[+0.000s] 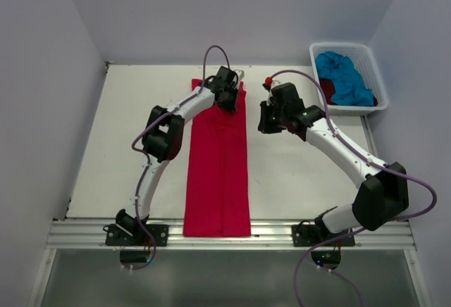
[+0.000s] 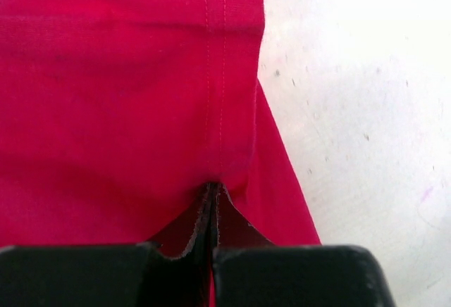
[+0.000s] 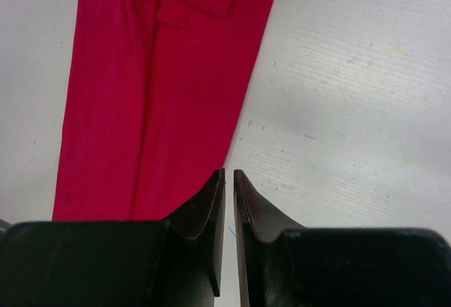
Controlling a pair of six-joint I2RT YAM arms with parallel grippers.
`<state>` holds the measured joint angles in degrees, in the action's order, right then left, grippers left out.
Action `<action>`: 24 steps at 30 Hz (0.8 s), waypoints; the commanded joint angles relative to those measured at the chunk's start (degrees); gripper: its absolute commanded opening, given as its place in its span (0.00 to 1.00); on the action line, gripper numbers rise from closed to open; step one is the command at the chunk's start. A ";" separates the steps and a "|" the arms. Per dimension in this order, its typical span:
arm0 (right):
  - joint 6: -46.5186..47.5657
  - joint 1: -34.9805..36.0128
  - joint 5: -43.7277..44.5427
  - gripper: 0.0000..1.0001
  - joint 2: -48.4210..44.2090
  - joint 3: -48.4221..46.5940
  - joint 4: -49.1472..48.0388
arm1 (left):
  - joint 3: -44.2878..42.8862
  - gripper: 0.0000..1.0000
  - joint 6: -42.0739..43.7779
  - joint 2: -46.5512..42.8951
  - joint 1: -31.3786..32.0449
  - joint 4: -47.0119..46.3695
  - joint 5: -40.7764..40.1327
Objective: Fold and stack the t-shirts
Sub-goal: Rotate the tshirt 90 degrees
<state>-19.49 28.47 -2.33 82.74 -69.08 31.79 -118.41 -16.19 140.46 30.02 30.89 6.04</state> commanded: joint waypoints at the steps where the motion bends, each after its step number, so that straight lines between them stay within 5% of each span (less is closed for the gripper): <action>1: -0.11 0.01 1.10 0.14 -1.88 -0.09 0.29 | -5.15 0.00 -0.69 5.86 -2.68 2.05 0.28; 11: 0.32 0.01 1.71 0.14 -1.26 -0.18 0.99 | -17.20 0.00 -0.60 15.54 -7.07 -0.30 8.45; 20: -1.08 0.01 0.83 0.14 0.84 3.68 -2.96 | -10.97 0.08 2.73 6.51 -7.78 -16.47 14.09; 23: -1.26 0.01 0.83 0.15 1.28 4.83 -4.72 | -7.91 0.23 4.23 0.37 -7.78 -20.16 12.68; 24: -1.34 0.18 0.66 0.16 1.46 5.09 -5.68 | -6.84 0.46 4.93 -1.40 -7.78 -22.17 12.07</action>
<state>-20.03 28.49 -2.07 83.74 -64.71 30.37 -127.46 -14.57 148.90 22.59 16.99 19.51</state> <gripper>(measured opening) 0.151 0.252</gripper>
